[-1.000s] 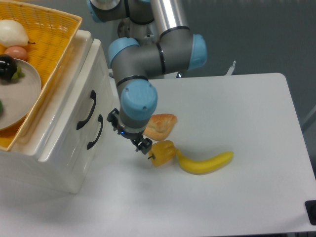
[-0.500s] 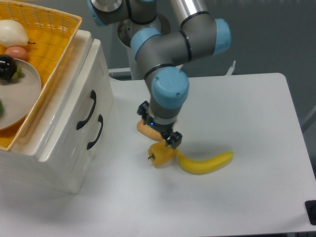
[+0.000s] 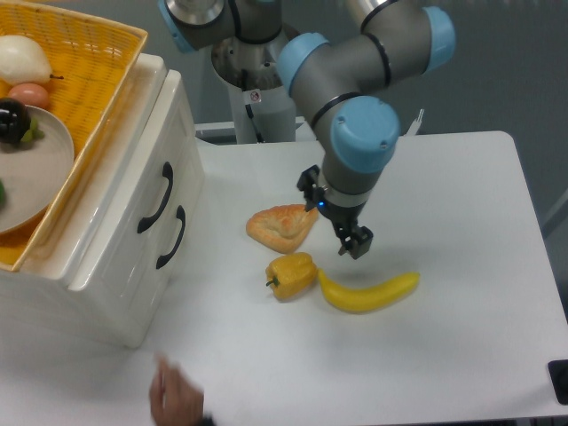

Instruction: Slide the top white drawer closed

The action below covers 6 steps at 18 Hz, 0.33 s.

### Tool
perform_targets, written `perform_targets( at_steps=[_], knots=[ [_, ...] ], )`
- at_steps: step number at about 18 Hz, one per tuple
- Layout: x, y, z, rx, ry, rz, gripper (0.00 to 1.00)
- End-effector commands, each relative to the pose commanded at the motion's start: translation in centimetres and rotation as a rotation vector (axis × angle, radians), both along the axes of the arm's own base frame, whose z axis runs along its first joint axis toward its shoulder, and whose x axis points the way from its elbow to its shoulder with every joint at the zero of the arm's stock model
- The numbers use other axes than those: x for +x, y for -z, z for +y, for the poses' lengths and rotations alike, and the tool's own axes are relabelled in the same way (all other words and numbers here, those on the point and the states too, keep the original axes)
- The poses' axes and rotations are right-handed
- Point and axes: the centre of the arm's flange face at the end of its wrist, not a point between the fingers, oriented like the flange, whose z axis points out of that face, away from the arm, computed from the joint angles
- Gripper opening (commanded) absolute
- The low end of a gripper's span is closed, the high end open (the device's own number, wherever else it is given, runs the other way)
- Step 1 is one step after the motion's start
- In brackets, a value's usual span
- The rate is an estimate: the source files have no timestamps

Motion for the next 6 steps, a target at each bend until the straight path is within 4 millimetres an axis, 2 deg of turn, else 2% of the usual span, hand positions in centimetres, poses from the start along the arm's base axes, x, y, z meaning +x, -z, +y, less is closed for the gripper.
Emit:
perform_targets(
  at_steps=[6],
  knots=[
    [-2.6, -0.1, -2.2, -0.009, -0.019, 0.039, 1.0]
  ],
)
